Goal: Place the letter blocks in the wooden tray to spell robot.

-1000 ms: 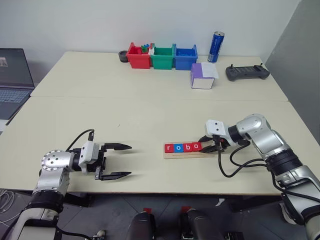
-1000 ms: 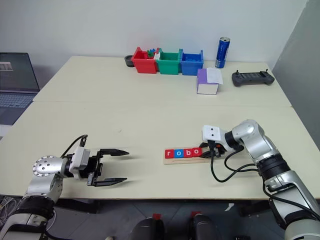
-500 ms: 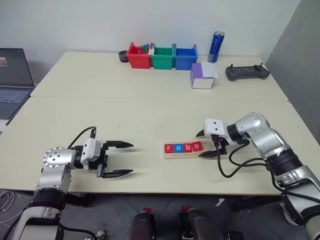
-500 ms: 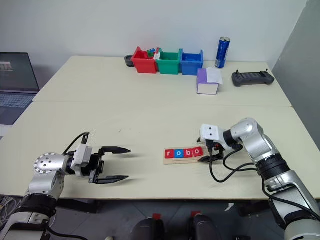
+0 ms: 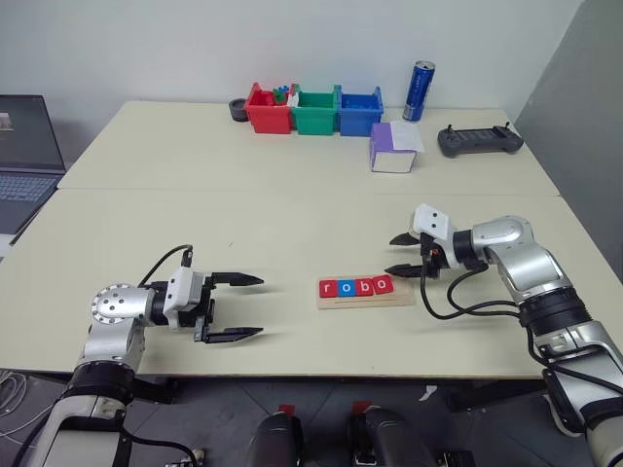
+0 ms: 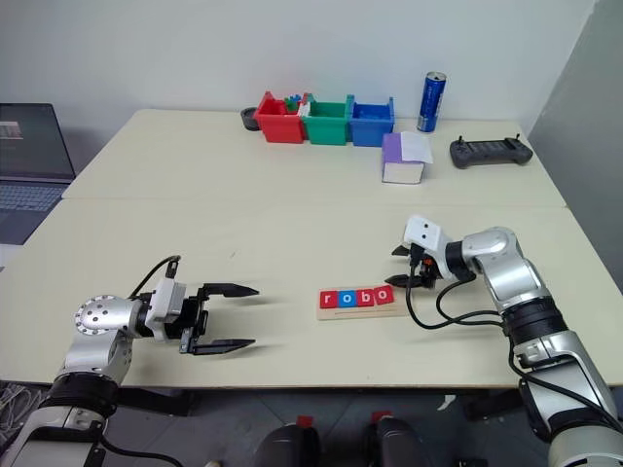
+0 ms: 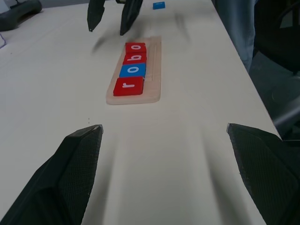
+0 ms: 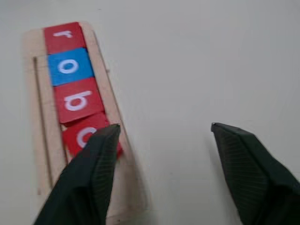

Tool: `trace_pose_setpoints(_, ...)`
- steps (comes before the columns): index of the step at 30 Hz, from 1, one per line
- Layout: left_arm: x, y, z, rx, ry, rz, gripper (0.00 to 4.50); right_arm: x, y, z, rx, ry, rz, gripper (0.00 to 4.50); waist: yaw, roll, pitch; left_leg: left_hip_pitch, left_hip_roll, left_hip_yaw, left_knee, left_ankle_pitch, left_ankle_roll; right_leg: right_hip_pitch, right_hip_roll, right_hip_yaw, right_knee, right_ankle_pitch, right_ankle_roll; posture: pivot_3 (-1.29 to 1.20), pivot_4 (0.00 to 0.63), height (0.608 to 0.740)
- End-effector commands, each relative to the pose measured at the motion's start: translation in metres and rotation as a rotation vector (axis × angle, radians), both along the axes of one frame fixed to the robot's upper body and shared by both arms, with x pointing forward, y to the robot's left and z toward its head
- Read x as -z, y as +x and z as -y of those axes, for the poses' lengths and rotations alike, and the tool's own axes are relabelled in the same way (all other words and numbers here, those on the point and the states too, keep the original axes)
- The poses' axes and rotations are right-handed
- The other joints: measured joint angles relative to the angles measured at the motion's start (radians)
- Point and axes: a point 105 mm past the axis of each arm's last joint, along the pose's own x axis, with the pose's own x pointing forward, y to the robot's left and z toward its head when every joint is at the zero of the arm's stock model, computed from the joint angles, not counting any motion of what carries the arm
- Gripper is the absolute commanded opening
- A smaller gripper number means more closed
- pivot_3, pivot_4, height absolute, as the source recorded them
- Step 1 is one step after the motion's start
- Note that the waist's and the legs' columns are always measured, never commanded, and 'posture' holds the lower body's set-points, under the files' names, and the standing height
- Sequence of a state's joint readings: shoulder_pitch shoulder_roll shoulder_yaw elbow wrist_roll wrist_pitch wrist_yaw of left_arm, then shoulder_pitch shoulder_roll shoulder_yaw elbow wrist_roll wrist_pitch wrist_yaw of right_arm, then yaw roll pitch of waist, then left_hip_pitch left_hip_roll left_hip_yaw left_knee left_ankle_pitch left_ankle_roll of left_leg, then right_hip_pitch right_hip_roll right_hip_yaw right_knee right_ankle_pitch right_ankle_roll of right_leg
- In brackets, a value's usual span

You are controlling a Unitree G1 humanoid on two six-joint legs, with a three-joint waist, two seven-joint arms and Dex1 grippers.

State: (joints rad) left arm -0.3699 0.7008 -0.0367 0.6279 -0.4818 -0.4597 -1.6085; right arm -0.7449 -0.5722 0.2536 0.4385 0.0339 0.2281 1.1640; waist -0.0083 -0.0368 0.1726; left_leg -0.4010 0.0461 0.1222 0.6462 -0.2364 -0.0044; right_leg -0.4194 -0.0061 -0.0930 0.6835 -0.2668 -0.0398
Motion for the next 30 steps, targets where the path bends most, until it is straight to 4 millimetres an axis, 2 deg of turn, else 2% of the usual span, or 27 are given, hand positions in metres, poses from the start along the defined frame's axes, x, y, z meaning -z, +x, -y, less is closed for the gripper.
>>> trace_pose_setpoints(1,0.001,0.001,-0.008,-0.015,0.019,0.024,4.50,-0.008,0.005,-0.005,-0.014,0.014,0.065,1.85,0.000,0.000,0.000,0.000,0.000,0.000,0.000,0.000,0.000,0.000,0.000,0.000,0.000,0.000,0.000,0.00,0.150,0.740)
trace_pose_setpoints(6,0.006,-0.001,-0.016,-0.041,0.032,0.021,4.50,0.003,0.001,-0.007,-0.046,-0.001,0.039,0.19,0.000,0.000,0.000,0.000,0.000,0.000,0.000,-0.001,0.001,0.000,0.000,0.000,0.000,0.000,0.000,0.00,0.150,0.740)
trace_pose_setpoints(7,0.006,-0.001,-0.018,-0.045,0.033,0.022,4.50,0.005,0.000,-0.007,-0.052,-0.005,0.032,0.09,0.000,0.000,0.000,0.000,0.000,0.000,0.000,-0.001,0.001,0.000,0.000,0.000,0.000,0.000,0.000,0.00,0.150,0.740)
trace_pose_setpoints(17,0.008,-0.003,-0.025,-0.070,0.035,0.021,4.50,0.011,-0.011,-0.012,-0.092,0.005,-0.014,0.09,0.000,0.000,0.000,0.000,0.000,0.000,0.000,-0.001,0.002,0.000,0.000,0.000,0.000,0.000,0.000,0.00,0.150,0.740)
trace_pose_setpoints(30,0.000,0.000,-0.020,-0.046,0.036,0.042,4.50,0.012,-0.016,-0.012,-0.101,0.005,-0.024,0.09,0.000,0.000,0.000,0.000,0.000,0.000,0.000,-0.001,0.002,0.000,0.000,0.000,0.000,0.000,0.000,0.00,0.150,0.740)
